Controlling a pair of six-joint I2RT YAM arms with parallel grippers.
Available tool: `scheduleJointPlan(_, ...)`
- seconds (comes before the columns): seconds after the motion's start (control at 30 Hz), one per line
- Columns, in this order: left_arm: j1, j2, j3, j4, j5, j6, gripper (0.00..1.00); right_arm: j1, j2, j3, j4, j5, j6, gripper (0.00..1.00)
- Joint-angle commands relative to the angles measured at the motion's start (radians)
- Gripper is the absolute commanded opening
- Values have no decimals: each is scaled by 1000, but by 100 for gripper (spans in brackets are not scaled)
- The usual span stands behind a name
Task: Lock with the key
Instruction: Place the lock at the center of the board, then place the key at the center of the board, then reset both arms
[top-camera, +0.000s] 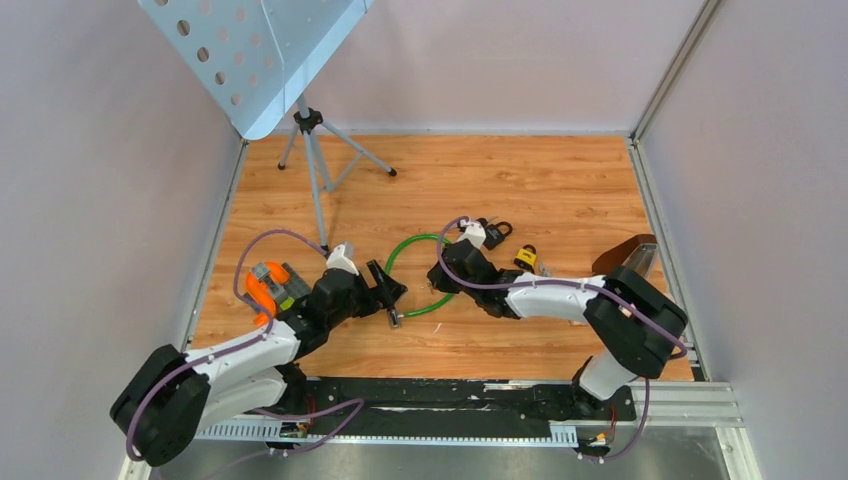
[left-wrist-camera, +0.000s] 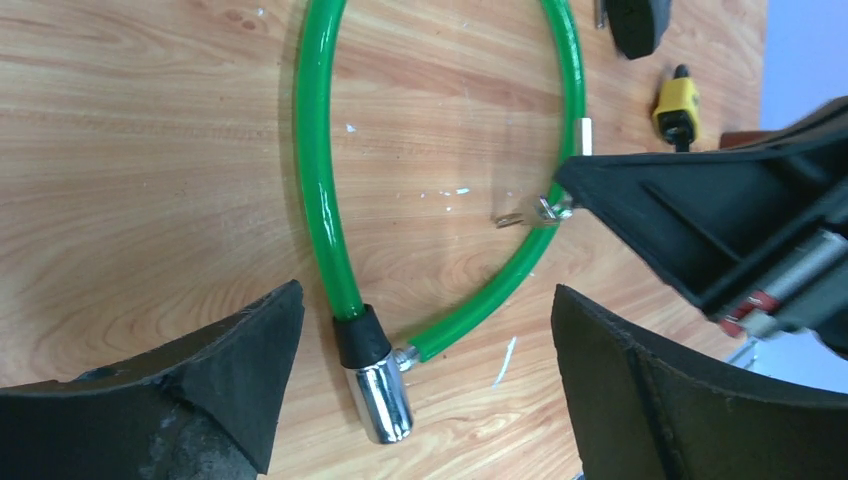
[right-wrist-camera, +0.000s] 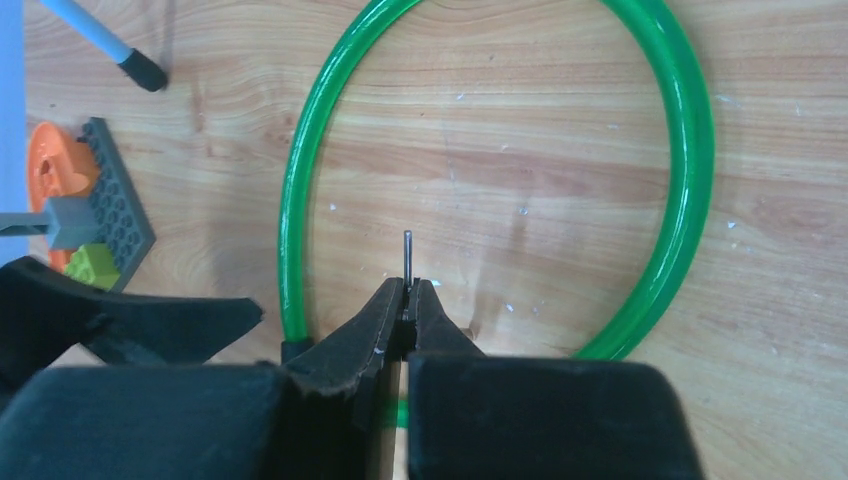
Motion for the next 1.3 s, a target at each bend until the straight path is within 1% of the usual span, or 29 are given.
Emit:
scheduleJointPlan(0.0,0,-119,29,-109,-52,43,99,-3,47,80,6,64,33,9)
scheduleJointPlan(0.07,0,-172,47,-178,-65,61,100,-4,56,97,-20,72,31,18)
scheduleJointPlan(0.1,0,-190,74,-254,-67,74,100,-4,52,98,-26,78,29,22)
scheduleJointPlan(0.2,1,-269,183,-428,-71,103,100,-6,17,97,-50,96,9,47)
scheduleJointPlan(0.23,1,-283,211,-513,-72,118,100,-9,-4,100,-70,110,4,55)
scheduleJointPlan(0.33,0,-340,344,-653,-78,165,100,-13,-81,106,-147,175,-24,63)
scheduleJointPlan(0.37,0,-357,372,-718,-86,176,100,-15,-121,106,-185,202,-34,66)
scheduleJointPlan(0.4,0,-364,434,-785,-90,204,100,-17,-164,105,-237,230,-49,68)
scheduleJointPlan(0.43,0,-374,466,-814,-95,218,100,-17,-211,105,-274,257,-67,71)
scheduleJointPlan(0.5,1,-383,559,-902,-87,249,100,-19,-320,109,-350,310,-108,81)
scheduleJointPlan(0.53,1,-383,636,-963,-72,282,100,-17,-387,112,-385,331,-133,86)
scheduleJointPlan(0.57,1,-382,675,-992,-35,302,100,-18,-456,116,-412,339,-167,88)
scheduleJointPlan(0.6,0,-382,751,-1045,-23,330,100,-18,-523,118,-429,347,-205,90)
scheduleJointPlan(0.7,0,-394,896,-1125,-8,372,100,-19,-714,152,-486,377,-280,95)
scheduleJointPlan(0.83,1,-422,1013,-1216,-48,426,100,-19,-908,217,-560,404,-360,100)
scheduleJointPlan(0.93,0,-456,1064,-1284,-130,445,100,-19,-995,264,-637,428,-384,100)
scheduleJointPlan(1.03,1,-533,1083,-1297,-203,477,100,-18,-1077,307,-715,458,-378,100)
scheduleJointPlan(1.13,0,-588,1097,-1317,-238,493,100,-19,-1148,351,-774,476,-360,100)
scheduleJointPlan(1.27,1,-597,1141,-1361,-263,493,100,-19,-1218,414,-845,482,-332,100)
